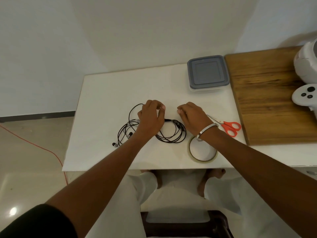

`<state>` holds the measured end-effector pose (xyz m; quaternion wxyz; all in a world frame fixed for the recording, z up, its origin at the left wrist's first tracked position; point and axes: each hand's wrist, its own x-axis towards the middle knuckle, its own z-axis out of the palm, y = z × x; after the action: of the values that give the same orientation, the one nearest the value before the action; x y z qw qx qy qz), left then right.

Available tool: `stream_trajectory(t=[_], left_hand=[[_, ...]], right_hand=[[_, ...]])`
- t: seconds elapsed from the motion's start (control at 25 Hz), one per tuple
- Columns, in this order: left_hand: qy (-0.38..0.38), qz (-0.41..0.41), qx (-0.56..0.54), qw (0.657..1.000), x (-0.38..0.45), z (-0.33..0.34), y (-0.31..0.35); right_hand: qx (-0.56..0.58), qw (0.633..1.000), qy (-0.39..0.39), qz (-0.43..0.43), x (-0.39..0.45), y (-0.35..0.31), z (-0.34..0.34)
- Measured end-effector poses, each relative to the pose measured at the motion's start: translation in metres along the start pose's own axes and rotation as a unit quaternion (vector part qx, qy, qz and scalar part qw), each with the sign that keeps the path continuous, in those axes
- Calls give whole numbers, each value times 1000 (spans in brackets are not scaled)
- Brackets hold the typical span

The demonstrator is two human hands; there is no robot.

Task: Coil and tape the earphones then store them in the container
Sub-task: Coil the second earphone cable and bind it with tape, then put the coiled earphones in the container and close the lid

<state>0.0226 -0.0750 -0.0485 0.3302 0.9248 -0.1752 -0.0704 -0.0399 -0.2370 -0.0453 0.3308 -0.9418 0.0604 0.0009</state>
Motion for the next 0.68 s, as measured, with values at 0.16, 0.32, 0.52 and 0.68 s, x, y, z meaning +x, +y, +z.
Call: stream_trajectory(t=[0.16,0.32,0.52,0.68], left_hand=[[34,16,-50,998,23,2,14],[-19,-48,-135,990,54,18,47],[-65,-162,-240,955,86,39,86],[-77,-199,-301,929,92,46,92]], right_hand=[[23,989,144,27,7,26,-31],[-23,970,240,42,20,56,-62],[-60,961,236,133,38,78,-82],[-19,969,215,122,42,77,-79]])
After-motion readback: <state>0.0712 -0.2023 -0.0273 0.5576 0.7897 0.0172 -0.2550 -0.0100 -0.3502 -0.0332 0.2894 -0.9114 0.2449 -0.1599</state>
